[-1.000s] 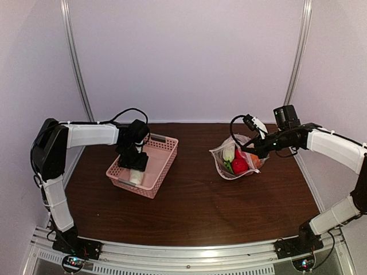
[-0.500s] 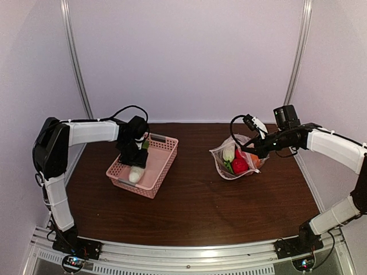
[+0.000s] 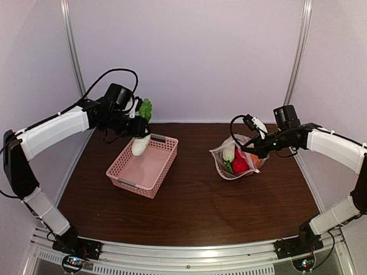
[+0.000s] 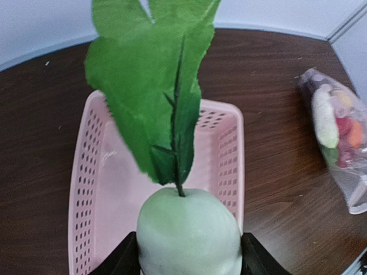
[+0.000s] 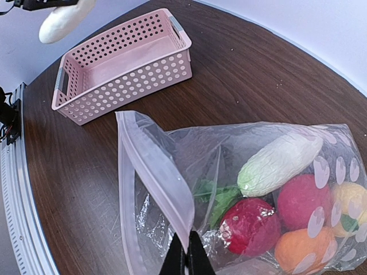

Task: Place the food in the zip-top bag and seal the zipper
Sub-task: Place the fake vegetable in the zipper food storage bag.

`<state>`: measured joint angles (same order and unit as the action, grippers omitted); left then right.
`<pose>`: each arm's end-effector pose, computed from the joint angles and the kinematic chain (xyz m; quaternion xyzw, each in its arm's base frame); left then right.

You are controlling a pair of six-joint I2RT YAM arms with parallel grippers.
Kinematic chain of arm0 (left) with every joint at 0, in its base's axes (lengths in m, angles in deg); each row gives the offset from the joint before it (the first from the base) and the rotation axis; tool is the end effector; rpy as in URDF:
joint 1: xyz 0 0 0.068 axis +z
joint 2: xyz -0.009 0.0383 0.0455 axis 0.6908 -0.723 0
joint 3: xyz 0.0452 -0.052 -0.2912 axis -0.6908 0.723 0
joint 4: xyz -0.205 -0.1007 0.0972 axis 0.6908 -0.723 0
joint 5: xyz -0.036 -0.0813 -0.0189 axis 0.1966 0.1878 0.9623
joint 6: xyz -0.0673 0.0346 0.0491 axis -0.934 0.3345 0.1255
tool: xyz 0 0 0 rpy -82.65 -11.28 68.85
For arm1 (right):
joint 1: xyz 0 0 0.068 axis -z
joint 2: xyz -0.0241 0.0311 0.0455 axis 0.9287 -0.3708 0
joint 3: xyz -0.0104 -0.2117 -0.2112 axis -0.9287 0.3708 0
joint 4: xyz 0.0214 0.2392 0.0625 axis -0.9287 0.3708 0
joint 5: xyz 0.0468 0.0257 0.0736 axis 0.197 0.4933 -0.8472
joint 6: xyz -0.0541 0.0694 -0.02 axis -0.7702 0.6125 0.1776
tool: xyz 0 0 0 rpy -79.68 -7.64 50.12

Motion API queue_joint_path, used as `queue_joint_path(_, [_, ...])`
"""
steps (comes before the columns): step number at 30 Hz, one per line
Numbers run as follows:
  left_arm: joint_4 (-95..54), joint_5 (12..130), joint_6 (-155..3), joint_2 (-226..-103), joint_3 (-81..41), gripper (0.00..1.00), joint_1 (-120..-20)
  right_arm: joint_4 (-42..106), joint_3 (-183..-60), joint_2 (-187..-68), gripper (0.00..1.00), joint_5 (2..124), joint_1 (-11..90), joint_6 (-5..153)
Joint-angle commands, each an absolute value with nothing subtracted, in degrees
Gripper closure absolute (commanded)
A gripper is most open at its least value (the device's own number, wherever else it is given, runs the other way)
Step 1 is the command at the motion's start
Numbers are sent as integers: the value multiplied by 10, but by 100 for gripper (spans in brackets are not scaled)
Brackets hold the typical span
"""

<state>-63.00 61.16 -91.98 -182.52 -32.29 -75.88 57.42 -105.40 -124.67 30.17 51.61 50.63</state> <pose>0.3181 -0.1980 0.3114 0.0348 0.9360 -0.1644 0.3093 0.2673 0.1342 0.2864 -0.3747 0.7921 0.3180 0.3621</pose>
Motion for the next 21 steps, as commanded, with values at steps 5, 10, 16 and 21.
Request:
queue_joint_path(5, [-255, 764, -896, -1777, -228, 58, -867, 585, -1081, -1231, 100, 304, 519, 538])
queue_joint_path(10, [-67, 797, -878, -1804, -226, 58, -940, 637, -1144, -1231, 100, 271, 518, 565])
queue_joint_path(16, [101, 822, -870, -1852, -233, 62, -988, 718, -1213, -1242, 100, 270, 517, 562])
queue_joint_path(21, [180, 799, -892, -1883, -234, 64, -1008, 735, -1235, -1225, 100, 238, 516, 584])
